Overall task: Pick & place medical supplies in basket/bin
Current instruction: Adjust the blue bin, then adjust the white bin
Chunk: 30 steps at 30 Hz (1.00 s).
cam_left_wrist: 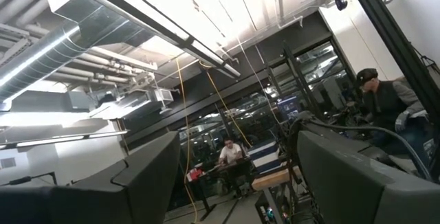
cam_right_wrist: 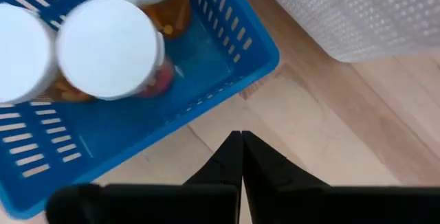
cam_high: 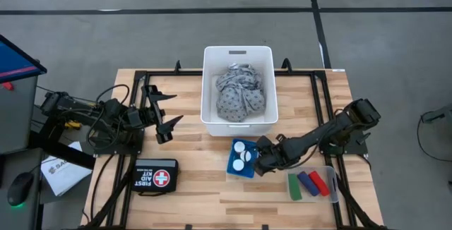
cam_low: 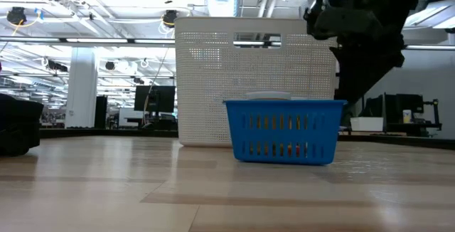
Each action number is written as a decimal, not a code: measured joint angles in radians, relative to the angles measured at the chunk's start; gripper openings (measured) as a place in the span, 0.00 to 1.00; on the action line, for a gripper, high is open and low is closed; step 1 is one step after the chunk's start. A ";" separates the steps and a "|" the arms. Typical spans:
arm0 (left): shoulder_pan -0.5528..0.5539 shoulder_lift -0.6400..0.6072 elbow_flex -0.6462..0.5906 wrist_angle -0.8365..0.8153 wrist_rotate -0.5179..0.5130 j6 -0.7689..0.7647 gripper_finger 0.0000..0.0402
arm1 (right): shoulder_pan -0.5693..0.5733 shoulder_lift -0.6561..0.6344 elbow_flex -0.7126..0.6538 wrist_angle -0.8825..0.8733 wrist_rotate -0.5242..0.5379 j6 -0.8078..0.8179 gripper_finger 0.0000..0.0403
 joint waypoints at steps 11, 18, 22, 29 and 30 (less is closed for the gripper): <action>0.000 0.000 0.000 0.000 0.000 0.000 0.71 | -0.030 0.000 -0.039 0.067 0.019 -0.015 0.00; 0.000 0.000 0.000 0.000 0.000 0.000 0.71 | -0.060 0.000 -0.039 0.103 0.026 -0.066 0.00; 0.000 0.000 0.000 0.000 0.000 0.000 0.71 | -0.065 0.000 -0.039 0.102 0.031 -0.072 0.00; 0.000 0.000 0.000 -0.002 -0.019 0.009 0.71 | -0.043 -0.003 -0.038 0.021 0.046 -0.014 0.00; 0.000 0.000 0.000 -0.007 -0.035 0.020 0.71 | -0.032 -0.003 -0.032 0.004 0.051 -0.003 0.00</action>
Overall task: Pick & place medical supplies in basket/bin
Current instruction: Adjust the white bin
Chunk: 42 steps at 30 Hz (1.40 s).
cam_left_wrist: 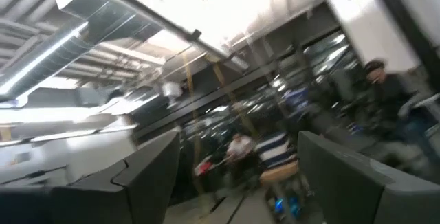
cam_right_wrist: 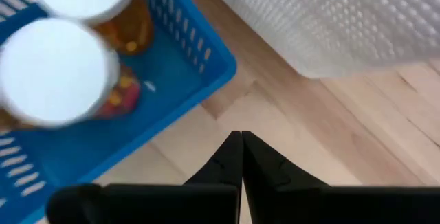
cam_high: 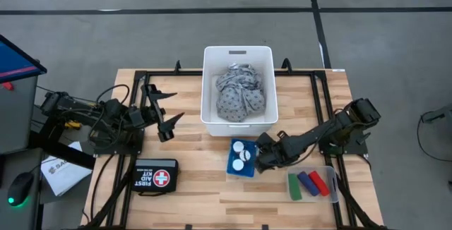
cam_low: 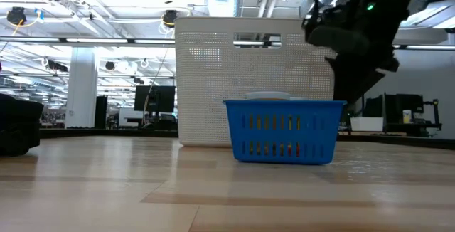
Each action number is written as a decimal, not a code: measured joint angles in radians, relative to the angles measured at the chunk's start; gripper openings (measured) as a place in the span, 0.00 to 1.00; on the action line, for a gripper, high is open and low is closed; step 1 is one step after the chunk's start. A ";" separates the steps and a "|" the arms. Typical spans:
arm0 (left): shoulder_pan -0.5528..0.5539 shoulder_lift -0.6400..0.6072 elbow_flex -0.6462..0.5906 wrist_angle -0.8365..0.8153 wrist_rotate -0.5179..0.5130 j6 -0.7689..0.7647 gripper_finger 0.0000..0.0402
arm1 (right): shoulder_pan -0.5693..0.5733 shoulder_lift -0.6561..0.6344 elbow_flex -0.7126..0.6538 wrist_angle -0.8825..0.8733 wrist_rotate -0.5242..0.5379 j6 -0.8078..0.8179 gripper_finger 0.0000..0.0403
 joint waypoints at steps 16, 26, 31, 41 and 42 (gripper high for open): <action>0.005 -0.033 0.099 -0.342 -0.627 0.006 0.43 | 0.318 -0.007 0.292 -0.328 0.350 0.253 0.00; 0.153 -0.068 0.092 -1.003 -0.483 -0.572 0.02 | 0.343 -0.007 0.301 -0.345 0.403 0.210 0.00; 0.338 0.022 0.023 -0.989 -0.295 -0.659 0.00 | 0.350 -0.007 0.301 -0.310 0.423 0.160 0.00; 0.615 0.265 -0.018 -0.674 0.068 -0.619 0.00 | 0.394 -0.006 0.301 -0.280 0.439 0.151 0.00; 0.640 0.290 -0.018 -0.651 0.113 -0.615 0.00 | 0.402 -0.006 0.301 -0.276 0.445 0.150 0.00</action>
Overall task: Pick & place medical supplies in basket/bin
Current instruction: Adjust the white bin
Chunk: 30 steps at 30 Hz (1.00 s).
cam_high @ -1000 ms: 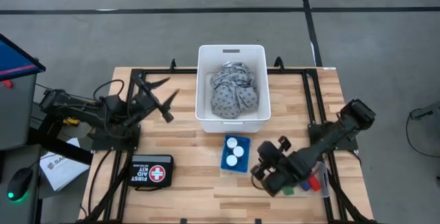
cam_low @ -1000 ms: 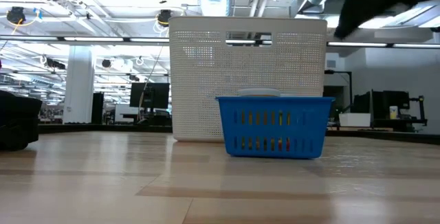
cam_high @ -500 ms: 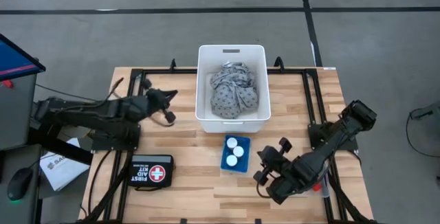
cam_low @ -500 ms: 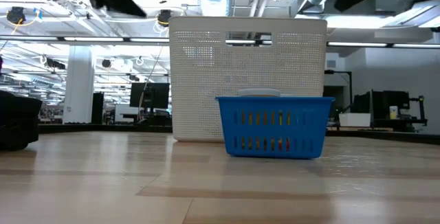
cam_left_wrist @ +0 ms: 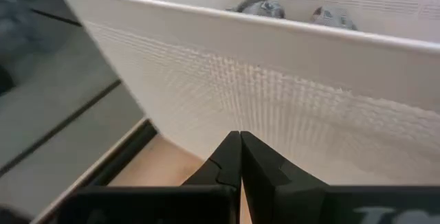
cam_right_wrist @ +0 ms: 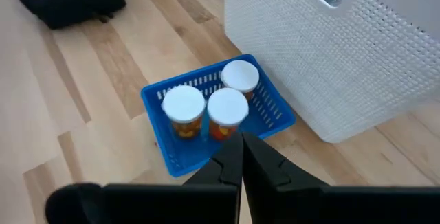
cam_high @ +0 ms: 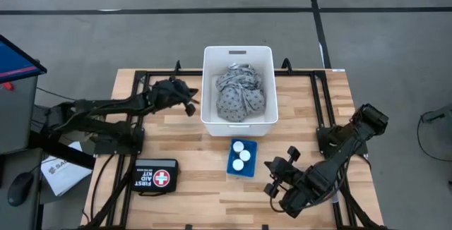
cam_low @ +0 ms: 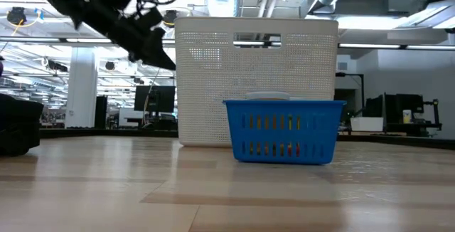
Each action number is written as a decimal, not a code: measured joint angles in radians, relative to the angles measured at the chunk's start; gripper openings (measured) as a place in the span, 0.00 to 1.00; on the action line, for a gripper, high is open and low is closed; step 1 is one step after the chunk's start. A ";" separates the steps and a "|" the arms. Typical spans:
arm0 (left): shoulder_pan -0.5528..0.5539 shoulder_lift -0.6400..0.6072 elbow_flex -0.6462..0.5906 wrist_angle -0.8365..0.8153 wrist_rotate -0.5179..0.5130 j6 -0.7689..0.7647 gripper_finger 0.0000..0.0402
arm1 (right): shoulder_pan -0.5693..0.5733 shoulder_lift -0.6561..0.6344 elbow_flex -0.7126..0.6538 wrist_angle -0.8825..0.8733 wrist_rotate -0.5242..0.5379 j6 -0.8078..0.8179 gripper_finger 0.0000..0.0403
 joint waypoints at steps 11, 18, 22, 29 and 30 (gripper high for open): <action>0.139 0.233 0.015 0.216 0.270 -0.030 0.00 | 0.039 0.000 0.000 0.016 0.010 0.001 0.00; 0.123 0.259 0.033 0.215 0.331 -0.050 0.00 | 0.038 0.000 0.000 0.022 0.010 0.001 0.00; 0.108 0.253 0.033 0.241 0.341 -0.056 0.00 | 0.037 0.000 0.000 0.021 0.012 0.001 0.00; 0.143 0.253 0.033 0.273 0.322 -0.056 0.00 | 0.037 0.000 0.000 0.019 0.013 0.001 0.00; 0.150 0.253 0.033 0.287 0.322 -0.056 0.00 | 0.037 0.000 0.000 0.019 0.013 0.001 0.00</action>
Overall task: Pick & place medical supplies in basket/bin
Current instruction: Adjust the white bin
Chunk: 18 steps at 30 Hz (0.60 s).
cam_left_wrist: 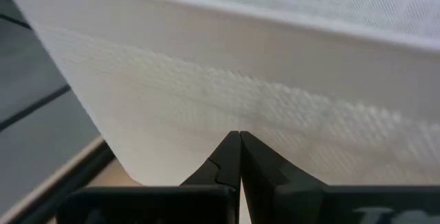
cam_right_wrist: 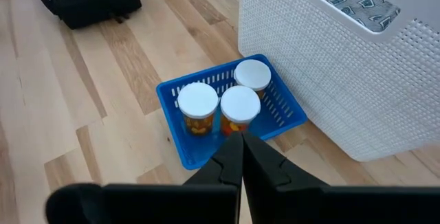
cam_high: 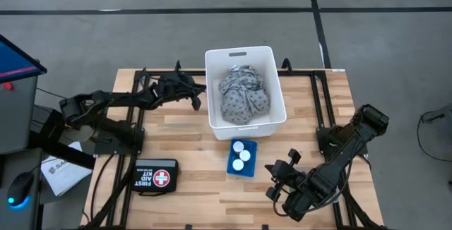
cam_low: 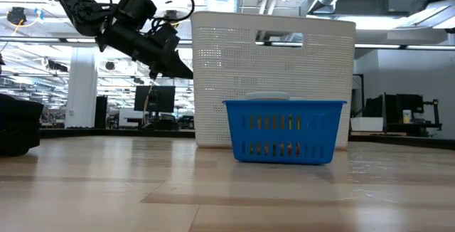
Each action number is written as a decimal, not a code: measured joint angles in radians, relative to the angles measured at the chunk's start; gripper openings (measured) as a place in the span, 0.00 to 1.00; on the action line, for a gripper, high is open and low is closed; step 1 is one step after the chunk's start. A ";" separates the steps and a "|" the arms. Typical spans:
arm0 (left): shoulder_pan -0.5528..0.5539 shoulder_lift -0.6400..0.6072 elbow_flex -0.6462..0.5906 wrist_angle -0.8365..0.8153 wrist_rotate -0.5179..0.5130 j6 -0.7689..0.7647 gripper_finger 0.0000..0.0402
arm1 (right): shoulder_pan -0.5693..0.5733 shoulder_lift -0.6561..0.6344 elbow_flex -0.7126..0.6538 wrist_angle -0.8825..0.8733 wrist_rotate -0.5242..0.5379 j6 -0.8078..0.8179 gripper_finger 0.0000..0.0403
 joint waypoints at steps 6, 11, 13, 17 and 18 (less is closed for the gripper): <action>0.042 0.000 0.000 0.067 0.016 -0.001 0.00 | 0.000 0.000 0.000 0.000 0.000 0.000 0.00; 0.055 0.016 0.002 0.156 0.045 -0.012 0.00 | 0.000 0.000 0.000 0.000 0.008 -0.006 0.00; 0.055 0.043 0.012 0.176 0.048 -0.012 0.00 | 0.000 0.001 0.000 0.000 0.009 -0.009 0.00; 0.055 0.160 0.093 0.175 0.064 -0.019 0.00 | 0.000 0.001 0.000 0.001 0.015 -0.024 0.00; 0.055 0.190 0.112 0.170 0.065 -0.015 0.00 | 0.000 0.001 0.000 0.000 0.015 -0.024 0.00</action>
